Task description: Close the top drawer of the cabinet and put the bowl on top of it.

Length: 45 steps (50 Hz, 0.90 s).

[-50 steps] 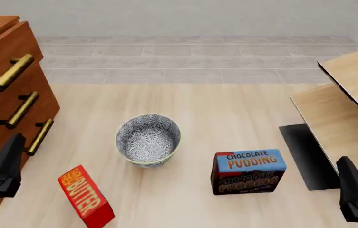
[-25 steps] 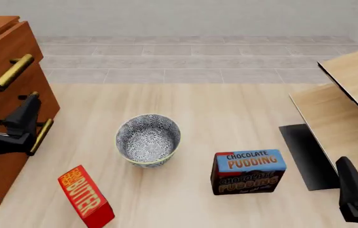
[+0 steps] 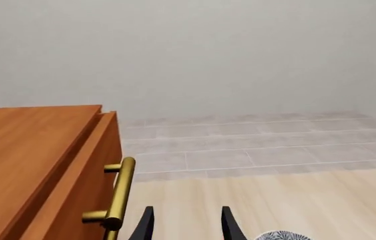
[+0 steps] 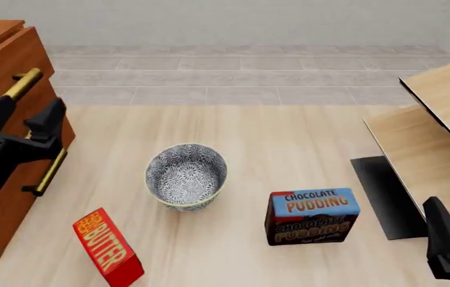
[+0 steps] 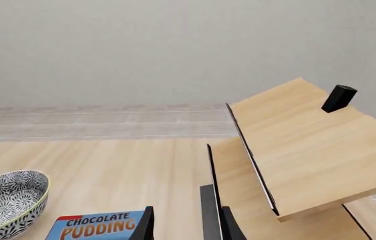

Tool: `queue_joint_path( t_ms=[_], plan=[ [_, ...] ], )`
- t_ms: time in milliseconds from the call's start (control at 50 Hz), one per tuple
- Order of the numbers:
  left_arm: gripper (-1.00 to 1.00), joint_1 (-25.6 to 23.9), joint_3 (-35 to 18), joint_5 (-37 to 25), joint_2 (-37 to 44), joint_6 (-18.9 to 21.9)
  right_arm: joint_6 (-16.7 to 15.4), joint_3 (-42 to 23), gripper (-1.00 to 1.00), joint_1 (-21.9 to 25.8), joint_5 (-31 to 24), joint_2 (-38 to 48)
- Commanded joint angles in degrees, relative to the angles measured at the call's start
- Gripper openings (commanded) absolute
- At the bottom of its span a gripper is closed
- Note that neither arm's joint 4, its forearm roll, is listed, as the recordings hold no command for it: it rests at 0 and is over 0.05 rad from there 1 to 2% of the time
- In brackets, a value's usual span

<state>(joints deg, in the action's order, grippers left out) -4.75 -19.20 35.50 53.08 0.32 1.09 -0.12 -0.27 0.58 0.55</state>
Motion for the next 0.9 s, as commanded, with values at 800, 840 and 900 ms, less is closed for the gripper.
queue_joint_path(
  t_ms=[800, 840, 900],
  plan=[
    [1.00, 13.34, -3.29, 4.79, 9.85, -0.13, -0.19, -0.08, 1.00, -0.23, -0.28, 0.01],
    [1.00, 14.20, -3.09, 4.87, 9.73, 0.05, -0.17, -0.04, 1.00, -0.22, -0.30, -0.03],
    [1.00, 14.89, -3.01, 4.92, 9.76, -0.06, -0.14, -0.03, 1.00, -0.22, -0.24, 0.03]
  ],
)
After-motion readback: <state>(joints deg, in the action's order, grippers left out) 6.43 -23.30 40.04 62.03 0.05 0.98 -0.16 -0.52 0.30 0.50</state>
